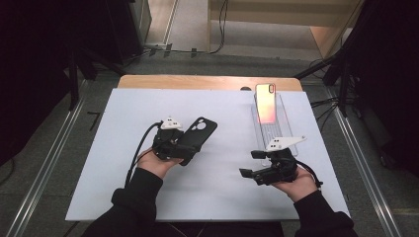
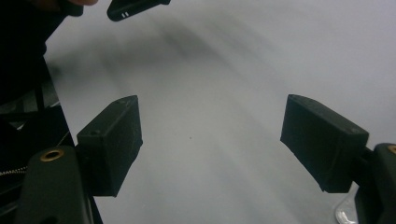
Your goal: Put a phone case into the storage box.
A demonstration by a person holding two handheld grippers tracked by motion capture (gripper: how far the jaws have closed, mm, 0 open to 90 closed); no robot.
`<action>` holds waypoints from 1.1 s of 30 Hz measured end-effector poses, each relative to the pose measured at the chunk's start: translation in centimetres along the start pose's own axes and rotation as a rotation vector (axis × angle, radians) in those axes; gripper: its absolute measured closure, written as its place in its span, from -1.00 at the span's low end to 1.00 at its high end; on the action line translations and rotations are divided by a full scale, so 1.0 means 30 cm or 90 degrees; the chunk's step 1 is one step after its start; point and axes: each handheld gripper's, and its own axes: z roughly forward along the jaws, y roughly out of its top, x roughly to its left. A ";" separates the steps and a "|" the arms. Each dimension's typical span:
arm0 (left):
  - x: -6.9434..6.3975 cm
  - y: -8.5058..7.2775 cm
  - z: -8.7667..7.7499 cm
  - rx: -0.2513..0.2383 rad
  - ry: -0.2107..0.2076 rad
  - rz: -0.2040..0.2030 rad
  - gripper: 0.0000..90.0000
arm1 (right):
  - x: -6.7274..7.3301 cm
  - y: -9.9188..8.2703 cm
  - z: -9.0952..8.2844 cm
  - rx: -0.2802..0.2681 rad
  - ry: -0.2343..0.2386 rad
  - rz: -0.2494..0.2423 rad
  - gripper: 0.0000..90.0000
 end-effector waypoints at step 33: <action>-0.148 -0.131 -0.021 -0.170 0.055 0.001 -0.65 | 0.013 0.182 0.071 -0.054 0.047 0.141 -0.57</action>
